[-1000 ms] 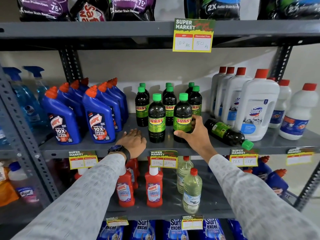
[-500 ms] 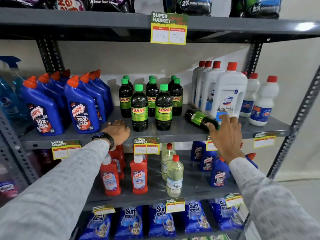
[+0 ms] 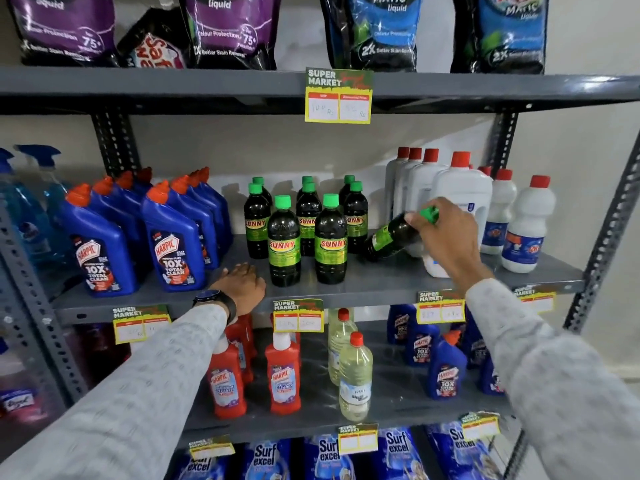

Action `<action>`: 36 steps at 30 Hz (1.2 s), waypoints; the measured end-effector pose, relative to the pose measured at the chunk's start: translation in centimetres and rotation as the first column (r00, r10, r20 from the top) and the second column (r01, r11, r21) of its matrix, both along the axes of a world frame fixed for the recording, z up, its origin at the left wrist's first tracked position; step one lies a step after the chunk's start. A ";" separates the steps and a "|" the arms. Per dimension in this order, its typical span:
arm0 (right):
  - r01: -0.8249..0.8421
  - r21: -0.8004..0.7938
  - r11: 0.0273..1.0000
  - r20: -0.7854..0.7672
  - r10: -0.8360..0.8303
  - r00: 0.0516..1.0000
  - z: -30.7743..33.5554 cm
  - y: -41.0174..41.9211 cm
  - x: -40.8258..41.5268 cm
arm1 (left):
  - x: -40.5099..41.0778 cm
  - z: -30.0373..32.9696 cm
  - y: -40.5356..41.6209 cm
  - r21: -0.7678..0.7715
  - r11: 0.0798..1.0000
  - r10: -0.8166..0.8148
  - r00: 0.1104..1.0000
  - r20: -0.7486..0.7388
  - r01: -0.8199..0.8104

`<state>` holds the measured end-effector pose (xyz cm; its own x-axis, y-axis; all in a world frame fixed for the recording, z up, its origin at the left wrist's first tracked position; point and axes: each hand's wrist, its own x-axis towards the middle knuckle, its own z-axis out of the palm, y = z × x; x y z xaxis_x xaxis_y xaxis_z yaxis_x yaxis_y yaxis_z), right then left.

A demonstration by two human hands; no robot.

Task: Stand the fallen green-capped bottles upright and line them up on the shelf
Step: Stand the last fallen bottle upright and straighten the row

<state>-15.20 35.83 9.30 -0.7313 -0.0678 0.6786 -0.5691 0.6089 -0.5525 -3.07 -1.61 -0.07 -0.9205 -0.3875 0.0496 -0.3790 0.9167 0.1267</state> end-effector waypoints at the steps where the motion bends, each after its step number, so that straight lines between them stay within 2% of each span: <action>1: -0.010 0.035 0.999 -0.014 0.010 1.000 1.6 -0.7 -0.4 | -0.1 0.0 -0.2 -0.001 1.000 0.008 1.000 -0.011 -0.008; 6: -0.004 0.237 0.972 0.036 -0.005 0.999 6.5 -3.8 -2.4 | -0.3 -0.5 -0.2 -0.079 0.997 -0.015 1.000 -0.004 0.014; 12: -0.031 0.363 0.931 0.140 -0.021 0.990 6.5 -6.8 -4.3 | -0.3 -0.7 -0.4 -0.092 0.996 -0.015 1.000 -0.012 0.014; 19: 0.046 0.359 0.932 0.130 -0.099 0.987 5.2 -8.1 -4.8 | 0.0 -0.5 -0.2 -0.102 0.994 -0.033 0.999 -0.007 0.032; 23: 0.119 0.355 0.927 0.055 -0.148 0.987 4.3 -7.3 -4.1 | 0.0 -0.7 -0.3 -0.116 0.993 -0.031 0.999 -0.012 0.029; 26: 0.059 0.292 0.955 0.026 -0.070 0.997 3.1 -6.6 -3.8 | -0.1 -0.8 -0.2 -0.115 0.993 -0.030 0.999 -0.034 0.026; 29: -0.151 0.107 0.983 0.120 0.138 0.983 1.0 -5.7 -3.8 | 0.0 -0.6 -0.2 -0.101 0.995 -0.019 1.000 -0.015 0.017; 32: -0.384 -0.247 0.890 0.300 0.447 0.843 -2.4 -4.8 -3.6 | 0.1 -0.6 -0.2 -0.123 0.992 -0.038 0.999 0.011 0.040; 34: -0.411 -0.348 0.843 0.369 0.526 0.766 -5.0 -4.6 -4.1 | 0.2 -0.5 -0.1 -0.081 0.997 -0.017 1.000 -0.015 0.016; 36: -0.400 -0.372 0.838 0.408 0.535 0.740 -7.0 -4.7 -4.7 | 0.2 -0.4 0.0 -0.066 0.998 -0.013 1.000 -0.029 0.011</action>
